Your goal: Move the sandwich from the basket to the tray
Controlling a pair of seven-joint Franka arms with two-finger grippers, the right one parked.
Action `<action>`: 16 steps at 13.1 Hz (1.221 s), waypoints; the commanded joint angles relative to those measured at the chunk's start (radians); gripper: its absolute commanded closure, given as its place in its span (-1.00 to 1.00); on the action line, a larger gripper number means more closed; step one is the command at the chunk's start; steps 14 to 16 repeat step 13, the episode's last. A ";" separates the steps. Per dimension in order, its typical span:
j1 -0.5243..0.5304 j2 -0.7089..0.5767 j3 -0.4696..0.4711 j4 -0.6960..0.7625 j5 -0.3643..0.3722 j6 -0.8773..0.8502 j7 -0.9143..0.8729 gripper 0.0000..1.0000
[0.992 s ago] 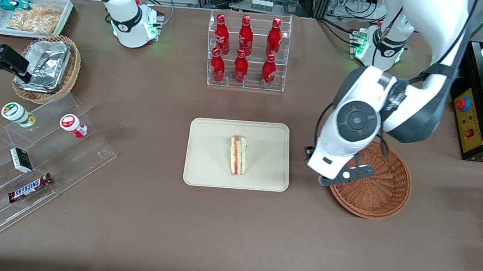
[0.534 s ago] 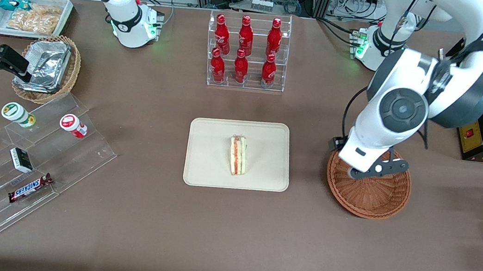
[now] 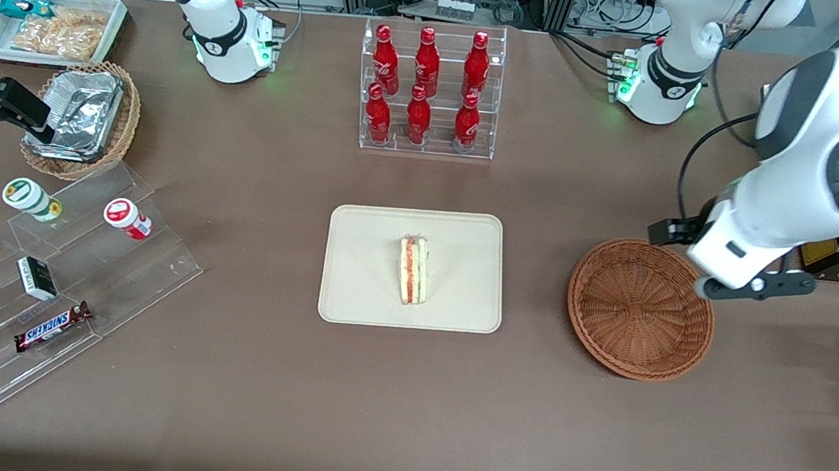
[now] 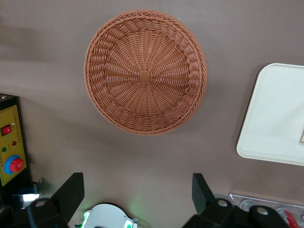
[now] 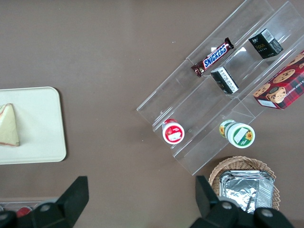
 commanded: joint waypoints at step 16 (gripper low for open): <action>0.137 -0.138 0.032 -0.077 0.000 -0.001 0.290 -1.00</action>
